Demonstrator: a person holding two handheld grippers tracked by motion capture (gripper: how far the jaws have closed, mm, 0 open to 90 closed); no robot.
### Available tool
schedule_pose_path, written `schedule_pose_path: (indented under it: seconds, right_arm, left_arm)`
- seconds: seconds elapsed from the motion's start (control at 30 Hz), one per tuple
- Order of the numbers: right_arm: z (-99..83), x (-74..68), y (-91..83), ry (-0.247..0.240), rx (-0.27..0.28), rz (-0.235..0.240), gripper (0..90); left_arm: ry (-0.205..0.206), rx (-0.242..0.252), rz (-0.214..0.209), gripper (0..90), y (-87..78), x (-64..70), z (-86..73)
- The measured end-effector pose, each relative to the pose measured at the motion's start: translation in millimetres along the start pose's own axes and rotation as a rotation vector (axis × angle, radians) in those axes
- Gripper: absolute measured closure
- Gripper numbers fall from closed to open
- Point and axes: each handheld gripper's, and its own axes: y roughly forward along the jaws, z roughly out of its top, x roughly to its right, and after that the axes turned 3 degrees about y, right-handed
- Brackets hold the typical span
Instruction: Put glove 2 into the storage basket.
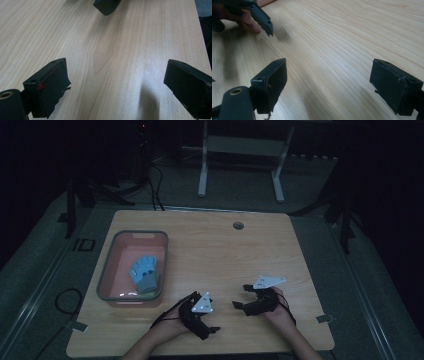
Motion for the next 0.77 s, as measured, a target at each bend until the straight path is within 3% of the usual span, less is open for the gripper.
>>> schedule_pose_path:
  seconds: [0.17,0.43,0.77]
  right_arm:
    - [-3.9,3.2,-4.9,0.020,0.025,-0.020,14.2]
    - [-5.5,3.7,-6.7,-0.023,0.025,-0.062,14.2]
    - [-6.7,5.8,-5.0,-0.022,0.021,-0.072,14.2]
  left_arm:
    - [0.003,0.004,0.017,6.0,0.6,2.3,-1.7]
    - [0.016,0.012,0.018,5.9,-1.7,6.3,-3.8]
    - [0.013,0.024,0.010,5.9,-2.2,5.9,-5.2]
